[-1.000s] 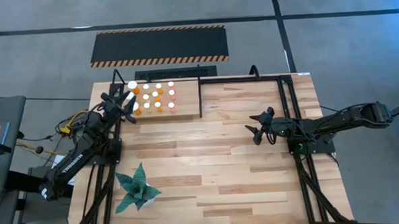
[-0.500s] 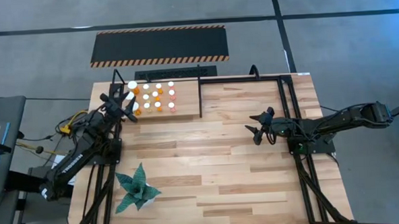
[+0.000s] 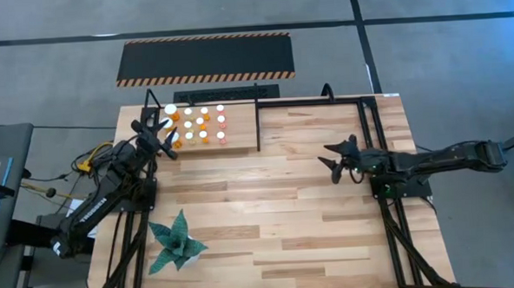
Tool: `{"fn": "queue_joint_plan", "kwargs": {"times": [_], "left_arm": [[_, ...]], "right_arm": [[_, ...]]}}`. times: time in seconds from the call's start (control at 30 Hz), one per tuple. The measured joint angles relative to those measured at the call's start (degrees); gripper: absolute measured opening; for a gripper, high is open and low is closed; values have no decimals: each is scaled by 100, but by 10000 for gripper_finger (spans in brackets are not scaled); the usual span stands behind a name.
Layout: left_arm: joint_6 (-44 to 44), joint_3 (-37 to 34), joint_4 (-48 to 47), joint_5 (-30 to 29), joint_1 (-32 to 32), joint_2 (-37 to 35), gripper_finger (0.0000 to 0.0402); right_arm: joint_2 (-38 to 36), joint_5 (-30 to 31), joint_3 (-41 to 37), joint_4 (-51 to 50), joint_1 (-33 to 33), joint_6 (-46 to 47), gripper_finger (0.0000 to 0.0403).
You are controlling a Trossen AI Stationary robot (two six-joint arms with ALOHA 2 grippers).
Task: Pick and place medicine bottles onto shelf by color
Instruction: Return to Home Position
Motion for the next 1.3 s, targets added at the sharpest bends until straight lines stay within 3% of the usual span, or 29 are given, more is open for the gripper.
{"fn": "queue_joint_plan", "kwargs": {"times": [0.17, 0.63, 0.8, 1.3], "left_arm": [[923, -2, -33, -13, 1, 7, 160], [818, -4, 30, -9, 2, 5, 160], [515, -4, 39, -7, 2, 3, 160], [333, -4, 43, -5, 2, 3, 160]], "right_arm": [[-911, 0, 2, -300, 0, 0, 270], [-2971, 0, 2, -543, -148, 0, 270], [-3392, 1, 0, -533, -643, -1, 270], [-3381, 0, -2, -816, -2795, 0, 270]]}}
